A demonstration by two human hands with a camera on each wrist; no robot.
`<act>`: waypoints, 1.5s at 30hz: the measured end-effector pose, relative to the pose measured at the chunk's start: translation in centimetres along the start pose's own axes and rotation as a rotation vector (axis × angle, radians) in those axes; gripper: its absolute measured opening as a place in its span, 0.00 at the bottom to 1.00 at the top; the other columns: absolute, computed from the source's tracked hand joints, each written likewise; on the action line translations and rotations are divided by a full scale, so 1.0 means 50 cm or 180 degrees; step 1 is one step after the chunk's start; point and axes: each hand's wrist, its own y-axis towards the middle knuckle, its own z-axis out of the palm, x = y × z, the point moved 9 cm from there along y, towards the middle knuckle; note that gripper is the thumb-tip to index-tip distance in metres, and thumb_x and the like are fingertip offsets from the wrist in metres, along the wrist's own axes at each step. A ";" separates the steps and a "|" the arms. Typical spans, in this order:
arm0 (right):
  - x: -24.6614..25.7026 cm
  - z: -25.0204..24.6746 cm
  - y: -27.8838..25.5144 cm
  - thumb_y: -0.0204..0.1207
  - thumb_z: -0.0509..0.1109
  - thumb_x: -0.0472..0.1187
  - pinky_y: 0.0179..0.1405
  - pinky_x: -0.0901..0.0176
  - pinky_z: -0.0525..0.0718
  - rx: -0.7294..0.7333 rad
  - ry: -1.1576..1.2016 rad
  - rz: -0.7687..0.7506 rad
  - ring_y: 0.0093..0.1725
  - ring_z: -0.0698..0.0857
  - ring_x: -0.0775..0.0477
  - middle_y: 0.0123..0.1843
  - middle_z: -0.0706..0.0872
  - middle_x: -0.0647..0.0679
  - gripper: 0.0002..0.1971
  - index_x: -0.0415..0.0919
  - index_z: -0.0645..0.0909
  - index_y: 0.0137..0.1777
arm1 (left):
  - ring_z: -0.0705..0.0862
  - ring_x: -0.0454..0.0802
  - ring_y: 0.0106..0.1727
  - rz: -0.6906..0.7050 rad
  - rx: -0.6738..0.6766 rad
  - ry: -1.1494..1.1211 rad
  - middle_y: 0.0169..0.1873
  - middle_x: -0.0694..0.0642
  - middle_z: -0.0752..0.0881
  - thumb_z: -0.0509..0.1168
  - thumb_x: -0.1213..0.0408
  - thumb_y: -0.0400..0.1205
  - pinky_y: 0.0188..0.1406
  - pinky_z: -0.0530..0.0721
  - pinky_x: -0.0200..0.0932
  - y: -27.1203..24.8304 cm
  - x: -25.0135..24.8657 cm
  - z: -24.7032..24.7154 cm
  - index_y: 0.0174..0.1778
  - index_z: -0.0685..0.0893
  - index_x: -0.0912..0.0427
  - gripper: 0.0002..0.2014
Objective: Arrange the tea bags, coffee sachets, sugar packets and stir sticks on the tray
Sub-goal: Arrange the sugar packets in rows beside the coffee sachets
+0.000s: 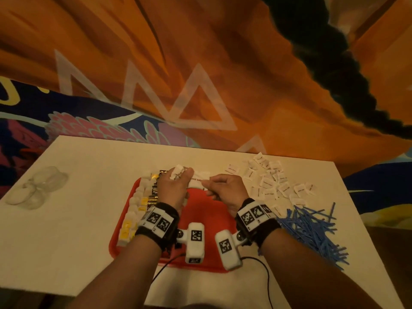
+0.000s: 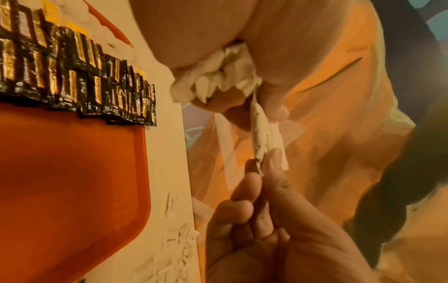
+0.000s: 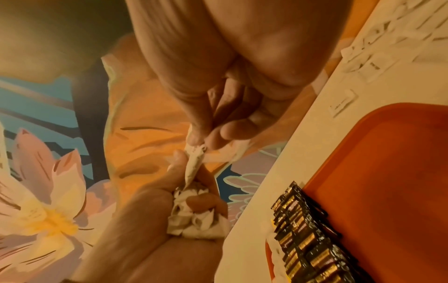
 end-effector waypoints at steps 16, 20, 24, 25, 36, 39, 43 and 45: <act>-0.201 -0.016 0.179 0.75 0.77 0.36 0.30 0.68 0.82 -0.0433 -0.0784 0.0730 0.30 0.84 0.54 0.34 0.87 0.44 0.14 0.33 0.83 0.59 | 0.78 0.51 0.27 -0.0741 -0.0052 0.0318 0.26 0.52 0.83 0.72 0.57 0.83 0.24 0.72 0.42 0.121 0.121 -0.136 0.37 0.84 0.52 0.09; -0.254 -0.002 0.244 0.76 0.76 0.43 0.31 0.70 0.77 -0.0504 -0.1487 0.0971 0.36 0.86 0.56 0.42 0.90 0.48 0.14 0.41 0.86 0.60 | 0.77 0.46 0.25 -0.1117 0.0260 0.0168 0.28 0.52 0.83 0.71 0.58 0.84 0.20 0.68 0.39 0.144 0.151 -0.171 0.43 0.84 0.56 0.07; -0.270 0.031 0.290 0.77 0.76 0.44 0.32 0.71 0.75 -0.0595 -0.1658 0.1078 0.57 0.87 0.50 0.61 0.89 0.48 0.17 0.44 0.85 0.65 | 0.77 0.46 0.25 -0.1232 0.0219 0.0192 0.29 0.52 0.83 0.70 0.61 0.84 0.17 0.68 0.37 0.162 0.166 -0.230 0.47 0.85 0.59 0.05; -0.270 0.037 0.300 0.77 0.75 0.44 0.36 0.71 0.76 -0.0643 -0.1650 0.1066 0.60 0.85 0.49 0.63 0.87 0.49 0.17 0.44 0.85 0.66 | 0.77 0.46 0.26 -0.1240 0.0196 0.0212 0.29 0.52 0.83 0.70 0.61 0.84 0.16 0.68 0.37 0.167 0.170 -0.246 0.47 0.85 0.59 0.05; -0.304 0.068 0.373 0.73 0.79 0.46 0.38 0.68 0.79 -0.0815 -0.2013 0.1073 0.47 0.84 0.52 0.55 0.91 0.47 0.12 0.42 0.90 0.53 | 0.77 0.48 0.27 -0.1453 0.0055 0.0271 0.29 0.54 0.82 0.71 0.60 0.83 0.17 0.71 0.35 0.187 0.202 -0.338 0.45 0.84 0.58 0.06; -0.311 0.065 0.372 0.72 0.80 0.47 0.22 0.75 0.66 -0.0838 -0.2110 0.1130 0.42 0.80 0.56 0.54 0.91 0.49 0.12 0.42 0.90 0.52 | 0.77 0.49 0.26 -0.1442 0.0082 0.0278 0.28 0.54 0.82 0.71 0.59 0.83 0.17 0.71 0.35 0.183 0.204 -0.329 0.45 0.84 0.59 0.07; -0.316 0.063 0.374 0.72 0.79 0.52 0.21 0.73 0.63 -0.0804 -0.2259 0.1154 0.44 0.82 0.55 0.52 0.91 0.50 0.12 0.45 0.91 0.50 | 0.78 0.46 0.25 -0.1417 0.0150 0.0211 0.28 0.52 0.82 0.70 0.61 0.83 0.15 0.70 0.36 0.177 0.205 -0.311 0.46 0.83 0.58 0.05; -0.315 0.058 0.371 0.72 0.79 0.51 0.23 0.73 0.67 -0.0825 -0.2186 0.1158 0.43 0.81 0.55 0.52 0.91 0.50 0.11 0.45 0.91 0.49 | 0.78 0.46 0.25 -0.1420 0.0221 0.0182 0.28 0.51 0.83 0.69 0.60 0.84 0.15 0.70 0.35 0.175 0.206 -0.301 0.48 0.83 0.59 0.06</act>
